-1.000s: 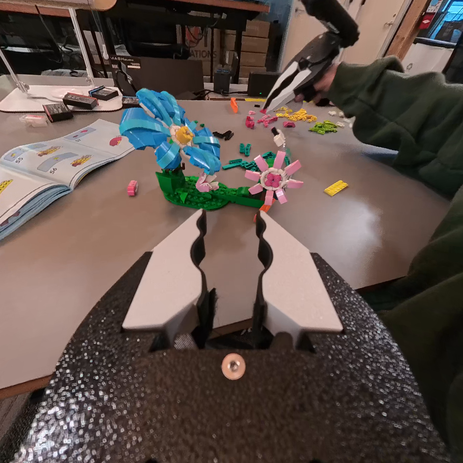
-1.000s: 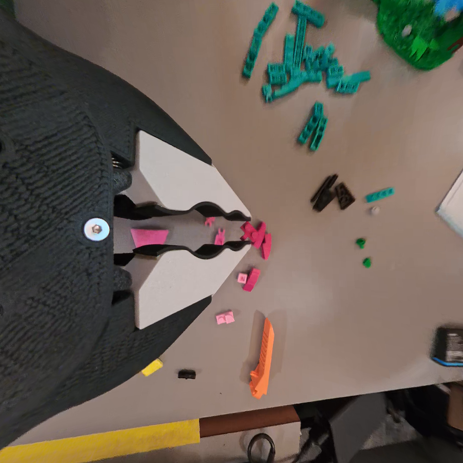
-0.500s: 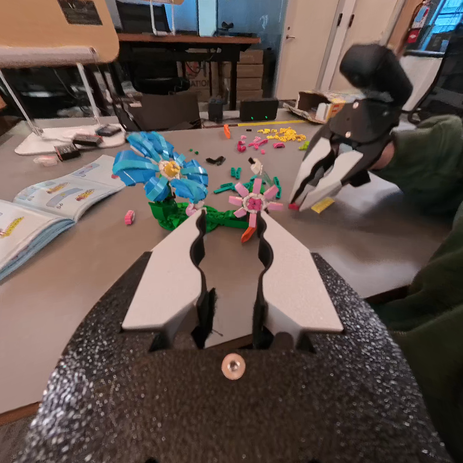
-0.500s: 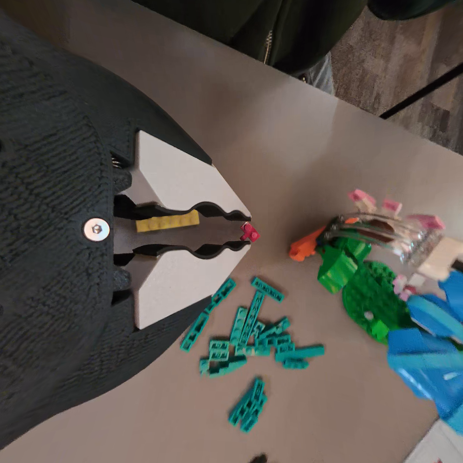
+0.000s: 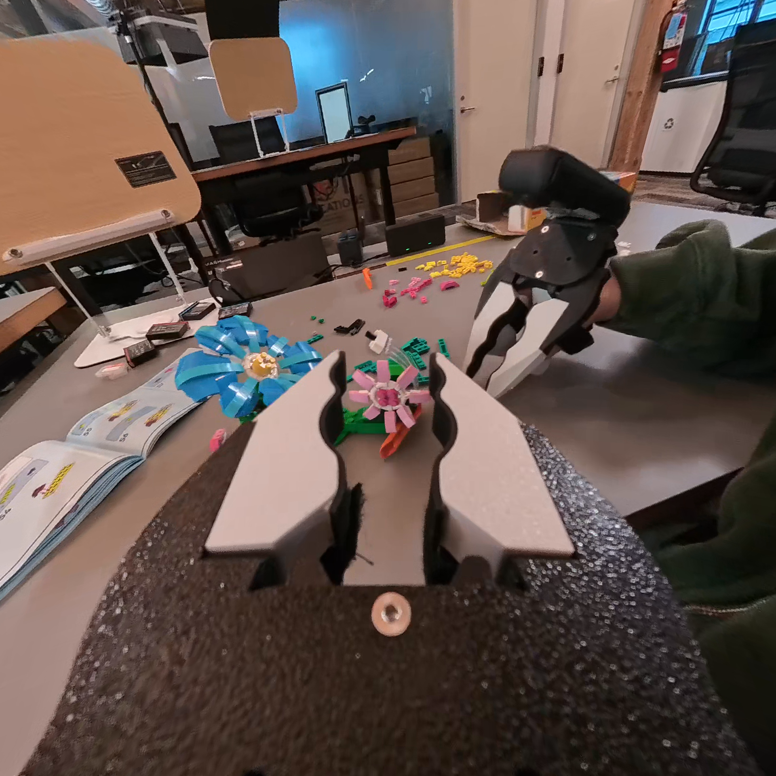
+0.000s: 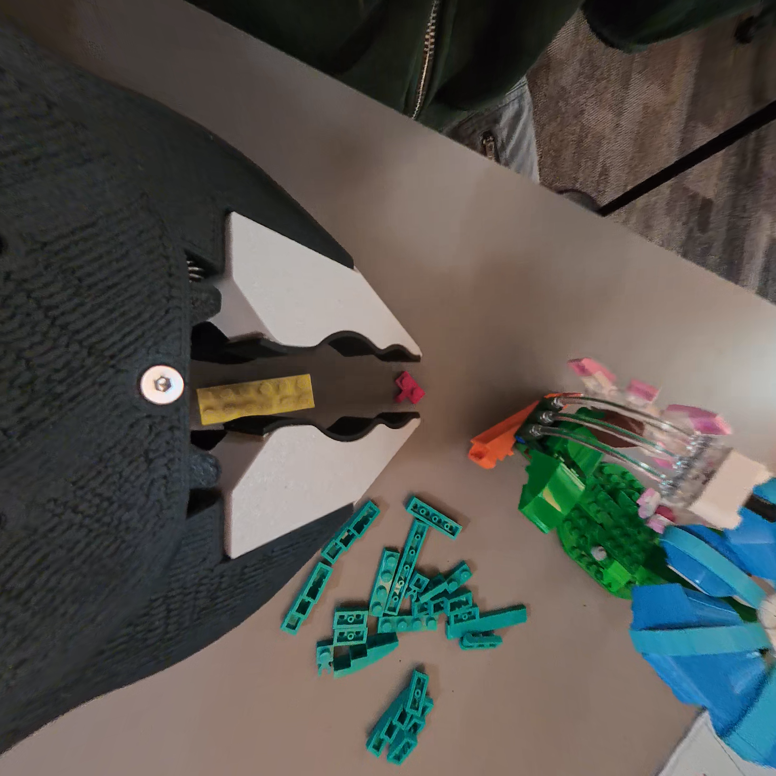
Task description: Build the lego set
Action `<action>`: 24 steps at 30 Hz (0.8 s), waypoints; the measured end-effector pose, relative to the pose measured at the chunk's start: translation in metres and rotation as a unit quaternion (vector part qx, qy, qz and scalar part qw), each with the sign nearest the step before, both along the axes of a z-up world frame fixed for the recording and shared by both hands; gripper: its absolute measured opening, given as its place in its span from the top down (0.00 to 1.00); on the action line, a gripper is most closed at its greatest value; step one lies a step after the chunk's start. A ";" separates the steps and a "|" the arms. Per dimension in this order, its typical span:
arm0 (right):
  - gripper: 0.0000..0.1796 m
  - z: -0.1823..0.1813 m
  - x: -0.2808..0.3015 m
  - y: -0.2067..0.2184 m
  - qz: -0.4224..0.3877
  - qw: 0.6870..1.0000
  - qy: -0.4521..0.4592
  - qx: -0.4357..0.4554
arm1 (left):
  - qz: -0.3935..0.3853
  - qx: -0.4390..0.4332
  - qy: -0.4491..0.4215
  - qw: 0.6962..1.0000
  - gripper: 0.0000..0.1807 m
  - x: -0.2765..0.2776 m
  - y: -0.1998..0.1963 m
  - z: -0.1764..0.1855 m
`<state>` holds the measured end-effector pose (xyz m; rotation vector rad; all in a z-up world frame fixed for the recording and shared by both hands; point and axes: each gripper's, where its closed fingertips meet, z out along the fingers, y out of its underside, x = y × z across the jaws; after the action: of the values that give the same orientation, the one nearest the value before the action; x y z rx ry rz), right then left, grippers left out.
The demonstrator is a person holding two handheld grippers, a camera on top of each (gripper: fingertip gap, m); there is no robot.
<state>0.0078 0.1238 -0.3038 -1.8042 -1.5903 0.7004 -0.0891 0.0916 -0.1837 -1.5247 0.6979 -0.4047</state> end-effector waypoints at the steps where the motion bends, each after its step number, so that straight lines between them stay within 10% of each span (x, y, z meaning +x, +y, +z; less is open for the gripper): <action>1: 0.87 0.003 0.002 0.000 0.001 1.000 0.006 0.006 | -0.002 0.000 0.000 1.000 0.79 0.002 -0.001 0.000; 24: 0.80 -0.008 0.073 0.009 0.036 0.999 0.023 0.021 | -0.080 -0.074 0.022 0.994 0.80 0.033 -0.011 -0.052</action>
<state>0.0803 0.1329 -0.3116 -1.6948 -1.6351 0.7304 -0.0556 0.0804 -0.2355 -1.6268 0.8435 -0.5568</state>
